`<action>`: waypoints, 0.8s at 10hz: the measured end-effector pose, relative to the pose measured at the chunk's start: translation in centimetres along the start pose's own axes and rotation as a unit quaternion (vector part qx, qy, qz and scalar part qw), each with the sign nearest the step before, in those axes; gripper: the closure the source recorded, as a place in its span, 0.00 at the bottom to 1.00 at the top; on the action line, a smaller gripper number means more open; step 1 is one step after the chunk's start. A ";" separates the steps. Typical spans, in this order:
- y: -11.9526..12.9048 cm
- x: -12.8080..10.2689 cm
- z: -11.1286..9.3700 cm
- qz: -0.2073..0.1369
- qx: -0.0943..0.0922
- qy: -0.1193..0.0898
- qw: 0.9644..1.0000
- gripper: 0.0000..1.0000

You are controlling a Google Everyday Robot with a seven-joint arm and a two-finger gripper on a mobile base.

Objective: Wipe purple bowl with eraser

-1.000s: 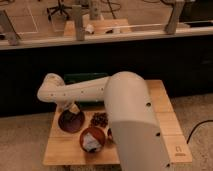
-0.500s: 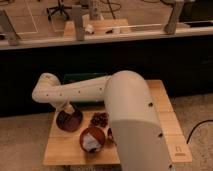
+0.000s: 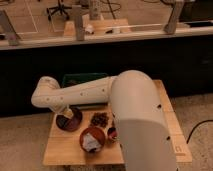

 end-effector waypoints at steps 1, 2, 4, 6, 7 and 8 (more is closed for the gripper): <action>0.5 0.0 0.2 -0.001 -0.005 0.002 1.000 0.68; 0.9 0.1 0.5 0.000 -0.010 0.003 1.000 0.68; 1.8 0.6 0.9 0.006 -0.019 0.005 1.000 0.68; 2.8 1.4 1.4 0.014 -0.029 0.009 0.999 0.68; 3.3 1.8 1.7 0.020 -0.034 0.010 0.999 0.68; 3.7 2.2 1.9 0.025 -0.037 0.012 0.999 0.68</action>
